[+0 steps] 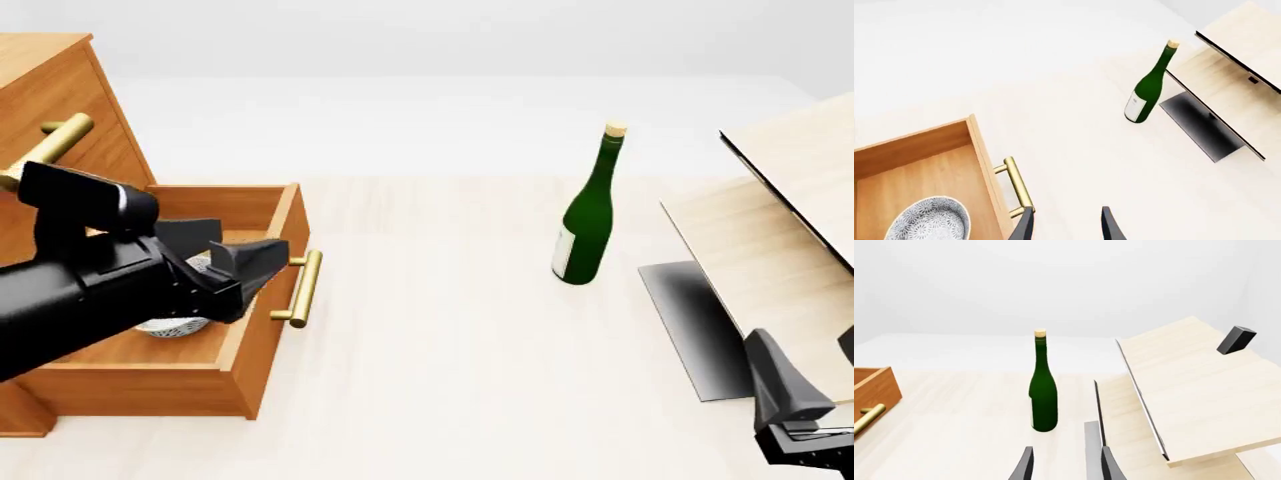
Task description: Put the bowl in the bottom drawer of the cabinet and close it.
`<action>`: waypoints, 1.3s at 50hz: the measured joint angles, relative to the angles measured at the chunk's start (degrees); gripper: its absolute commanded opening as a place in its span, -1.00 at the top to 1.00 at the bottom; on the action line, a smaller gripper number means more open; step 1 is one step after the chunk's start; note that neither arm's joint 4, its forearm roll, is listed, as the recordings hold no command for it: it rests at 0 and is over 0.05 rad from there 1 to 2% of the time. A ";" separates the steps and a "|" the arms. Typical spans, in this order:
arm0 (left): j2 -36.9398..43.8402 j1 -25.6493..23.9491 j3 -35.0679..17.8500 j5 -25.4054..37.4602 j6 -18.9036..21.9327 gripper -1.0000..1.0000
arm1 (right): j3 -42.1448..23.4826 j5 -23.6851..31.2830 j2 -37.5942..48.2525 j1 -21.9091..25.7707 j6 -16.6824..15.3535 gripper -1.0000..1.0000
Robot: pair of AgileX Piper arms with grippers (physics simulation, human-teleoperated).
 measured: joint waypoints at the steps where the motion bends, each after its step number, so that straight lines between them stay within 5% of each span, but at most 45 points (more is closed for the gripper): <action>1: 0.20 -0.41 -0.20 0.14 -0.09 -1.00 | 0.00 0.00 0.00 0.00 0.00 -1.00; 31: 6.26 -8.51 -1.82 0.62 -5.87 -1.00 | 0.00 -0.08 0.12 0.05 -0.01 -1.00; 65: 14.41 -10.88 3.25 -4.78 -16.34 -1.00 | 0.00 -0.12 0.19 0.07 -0.01 -1.00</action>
